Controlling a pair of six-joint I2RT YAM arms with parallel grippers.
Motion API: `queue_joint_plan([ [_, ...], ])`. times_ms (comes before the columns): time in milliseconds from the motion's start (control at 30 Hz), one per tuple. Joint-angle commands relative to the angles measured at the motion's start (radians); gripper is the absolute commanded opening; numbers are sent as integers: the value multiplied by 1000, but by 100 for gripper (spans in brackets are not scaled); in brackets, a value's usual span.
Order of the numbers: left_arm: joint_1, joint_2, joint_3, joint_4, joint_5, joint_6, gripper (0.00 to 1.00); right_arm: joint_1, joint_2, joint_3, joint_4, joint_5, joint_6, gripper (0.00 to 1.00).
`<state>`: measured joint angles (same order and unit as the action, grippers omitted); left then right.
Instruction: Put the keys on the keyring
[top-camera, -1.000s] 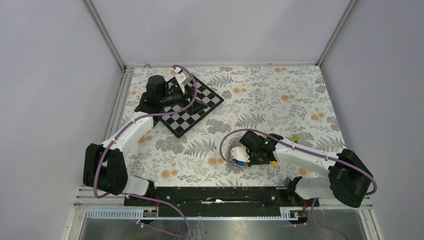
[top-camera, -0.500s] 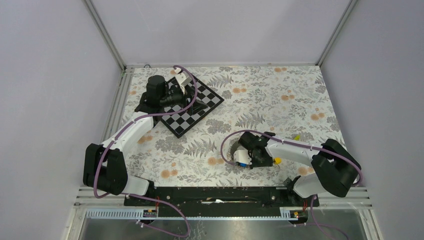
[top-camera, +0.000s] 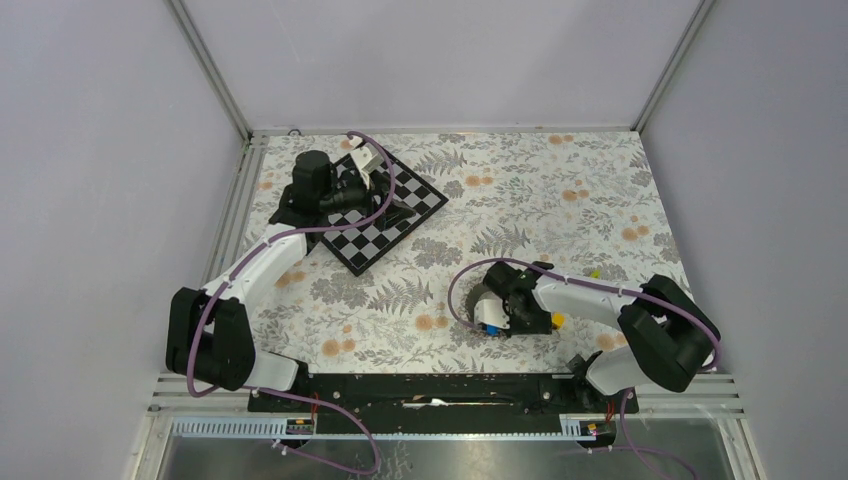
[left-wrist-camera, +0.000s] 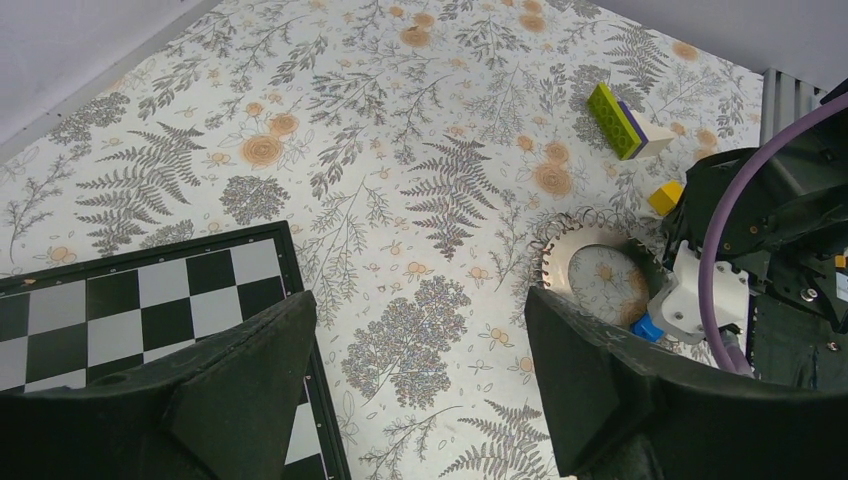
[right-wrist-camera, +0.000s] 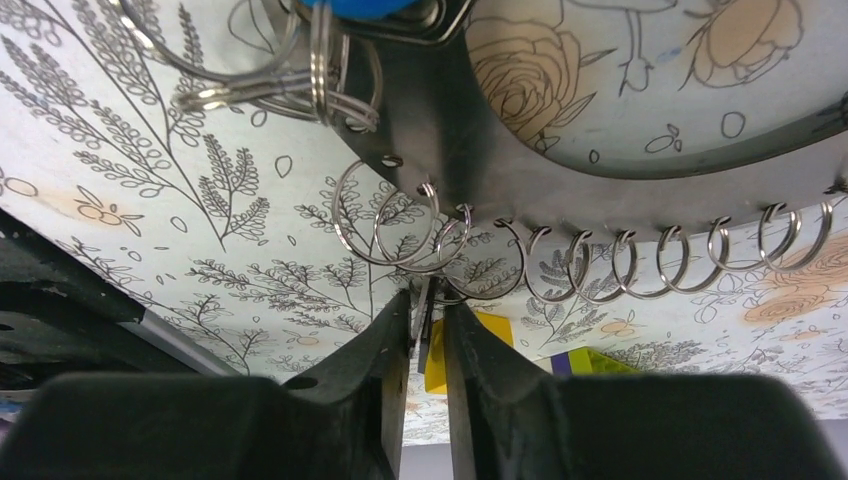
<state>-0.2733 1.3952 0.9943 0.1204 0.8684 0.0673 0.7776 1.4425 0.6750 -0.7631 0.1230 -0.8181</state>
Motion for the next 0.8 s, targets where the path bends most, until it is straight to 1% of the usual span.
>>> queue_joint_plan([
  [0, 2, -50, 1, 21, -17, 25, 83, -18, 3, -29, -18, -9, -1, 29],
  [100, 2, -62, 1, 12, -41, 38, 84, -26, -21, -21, -19, -5, 2, 39],
  [233, 2, -77, 4, -17, -84, 68, 86, -37, -62, -10, -27, 2, 2, 48],
  [300, 3, -83, 8, -30, -108, 76, 88, -44, -85, -1, -36, 6, 2, 53],
  [367, 4, -91, 9, -34, -140, 77, 93, -52, -118, 11, -43, 3, 3, 60],
  [400, 4, -96, 9, -34, -159, 75, 95, -53, -139, 21, -47, -1, 4, 64],
  [433, 7, -105, 15, -34, -225, 53, 99, -63, -204, 44, -55, 1, 3, 73],
  [467, 9, -109, 17, -36, -251, 42, 99, -70, -226, 53, -52, 6, 1, 78],
  [567, 14, -121, 24, -47, -346, 25, 99, -97, -287, 83, -46, 18, -3, 97],
  [600, 15, -124, 28, -56, -377, 25, 99, -110, -303, 100, -42, 22, -3, 99],
  [767, 26, -163, 37, -103, -514, 31, 99, -211, -346, 186, 17, 0, 33, 99],
])
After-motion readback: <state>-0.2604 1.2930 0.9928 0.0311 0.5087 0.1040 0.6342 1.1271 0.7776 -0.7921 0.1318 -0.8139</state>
